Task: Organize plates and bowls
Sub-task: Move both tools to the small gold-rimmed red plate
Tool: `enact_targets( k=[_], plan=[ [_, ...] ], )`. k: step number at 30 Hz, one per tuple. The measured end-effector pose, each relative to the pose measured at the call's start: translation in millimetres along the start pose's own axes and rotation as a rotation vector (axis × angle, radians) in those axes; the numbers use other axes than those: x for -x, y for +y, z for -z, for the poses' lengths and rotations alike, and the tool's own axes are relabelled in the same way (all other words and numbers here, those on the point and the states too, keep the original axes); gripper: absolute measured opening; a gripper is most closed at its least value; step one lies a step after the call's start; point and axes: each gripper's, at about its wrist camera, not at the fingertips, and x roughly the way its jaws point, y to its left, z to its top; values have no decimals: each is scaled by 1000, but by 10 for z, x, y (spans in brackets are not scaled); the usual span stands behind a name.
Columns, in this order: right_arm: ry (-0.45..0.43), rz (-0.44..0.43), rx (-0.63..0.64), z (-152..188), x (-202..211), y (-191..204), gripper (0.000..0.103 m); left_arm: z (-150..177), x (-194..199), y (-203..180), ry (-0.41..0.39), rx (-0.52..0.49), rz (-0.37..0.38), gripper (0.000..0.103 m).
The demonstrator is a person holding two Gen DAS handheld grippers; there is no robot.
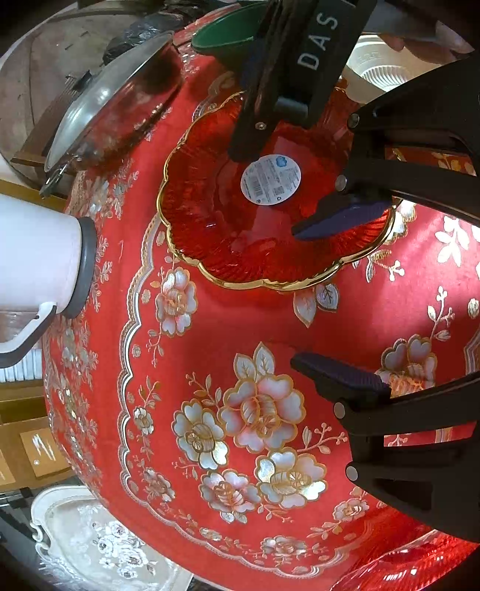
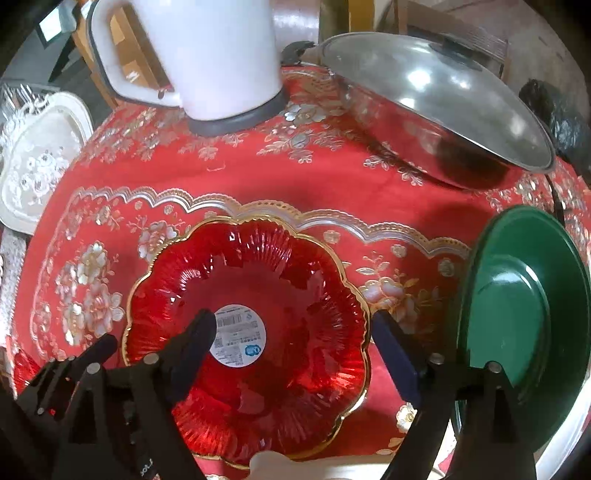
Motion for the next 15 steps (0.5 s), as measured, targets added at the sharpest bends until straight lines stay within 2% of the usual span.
enact_targets(
  k=[5, 7, 11, 12, 15],
  plan=[
    [13, 8, 18, -32, -44, 51, 87, 7, -15, 12, 7, -11, -5, 64],
    [26, -51, 17, -26, -34, 60, 87, 15, -12, 28, 12, -17, -4, 64],
    [43, -235, -12, -2, 33, 67, 87, 12, 38, 149, 18, 4, -1, 64],
    [38, -242, -5, 1, 42, 74, 87, 7, 54, 184, 16, 13, -3, 64],
    [16, -163, 8, -14, 17, 69, 87, -8, 72, 268, 15, 39, -2, 64]
  ],
)
